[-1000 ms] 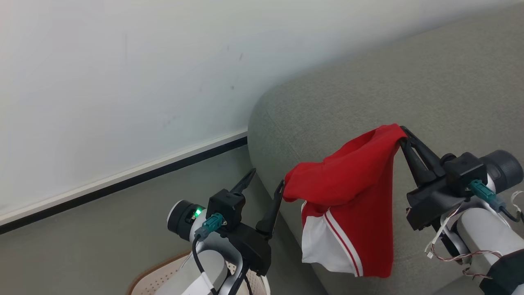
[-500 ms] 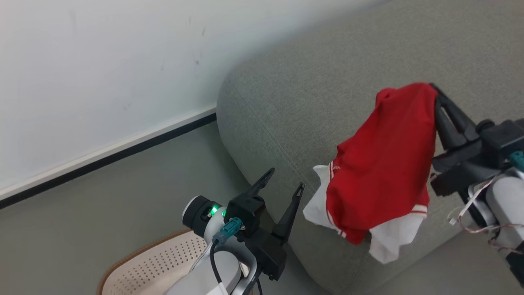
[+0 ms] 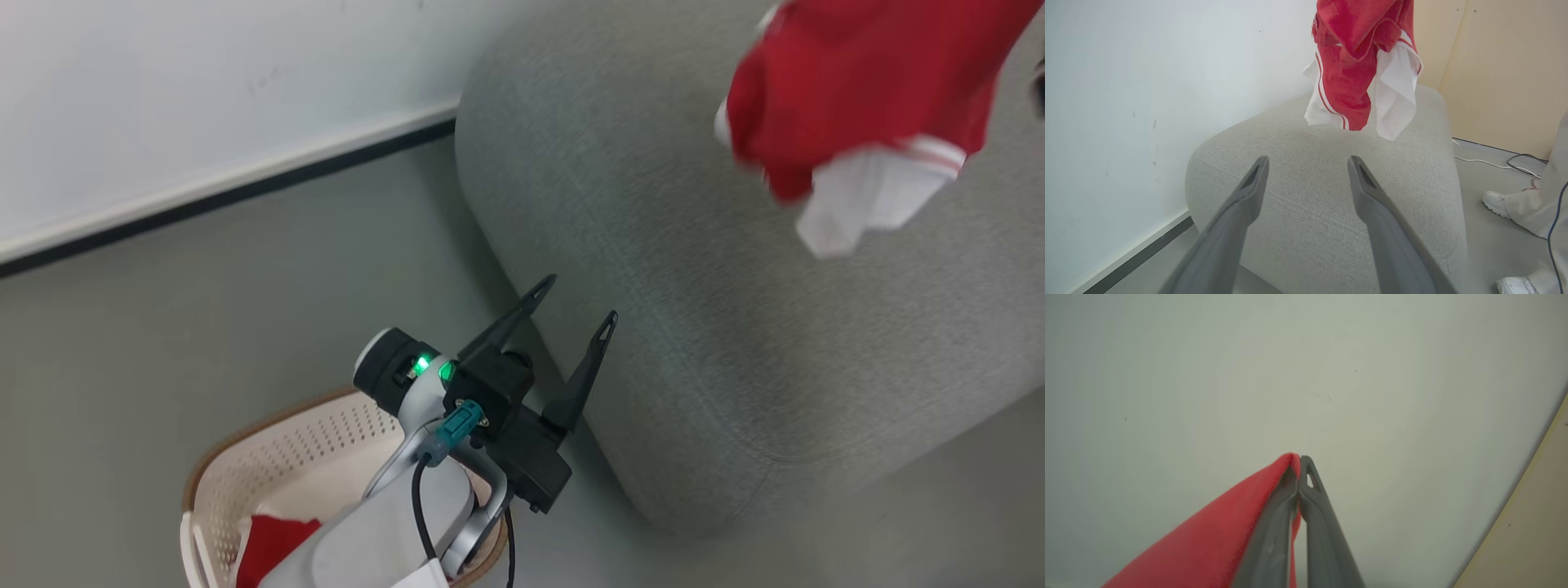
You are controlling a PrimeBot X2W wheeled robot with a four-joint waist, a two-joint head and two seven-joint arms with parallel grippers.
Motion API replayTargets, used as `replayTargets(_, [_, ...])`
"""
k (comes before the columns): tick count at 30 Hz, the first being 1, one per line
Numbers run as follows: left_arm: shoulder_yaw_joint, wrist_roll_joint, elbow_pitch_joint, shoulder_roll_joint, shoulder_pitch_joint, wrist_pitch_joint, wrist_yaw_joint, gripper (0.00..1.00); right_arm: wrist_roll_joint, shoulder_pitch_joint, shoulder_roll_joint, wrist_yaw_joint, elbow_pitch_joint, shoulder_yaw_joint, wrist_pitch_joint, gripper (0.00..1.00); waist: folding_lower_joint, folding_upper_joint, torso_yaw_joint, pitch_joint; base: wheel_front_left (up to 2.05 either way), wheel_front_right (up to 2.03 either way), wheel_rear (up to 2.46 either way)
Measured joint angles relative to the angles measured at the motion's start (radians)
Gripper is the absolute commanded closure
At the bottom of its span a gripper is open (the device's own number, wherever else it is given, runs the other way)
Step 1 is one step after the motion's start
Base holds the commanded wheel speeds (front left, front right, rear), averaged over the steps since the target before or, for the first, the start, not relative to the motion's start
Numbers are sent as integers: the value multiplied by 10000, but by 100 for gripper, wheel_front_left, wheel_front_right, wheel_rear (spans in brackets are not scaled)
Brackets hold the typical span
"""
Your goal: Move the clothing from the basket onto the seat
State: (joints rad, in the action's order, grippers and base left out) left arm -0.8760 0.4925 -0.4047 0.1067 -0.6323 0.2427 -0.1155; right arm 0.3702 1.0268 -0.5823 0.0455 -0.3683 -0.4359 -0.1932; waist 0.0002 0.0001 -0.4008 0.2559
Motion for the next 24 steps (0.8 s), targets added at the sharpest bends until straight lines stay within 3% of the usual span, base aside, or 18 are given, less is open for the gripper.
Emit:
replayTargets(9, [12,-514,752,382,-631,-35,-4,0,2,2384,-502,209,-1496,537,355,100,1,1,716,1229,0,0,0])
replayTargets(18, [107,-928,1421,798,-1346,-313,-75,0,2,3260,-685,251,-2405,794,362,100,1,1,1224,2603,0,0,0])
replayTargets(24, [221,-1250,1628,1127,-1481,-487,-75,0,19,3655,-443,249,-3026,865,31,100,0,1,1346,3494,0,0,0])
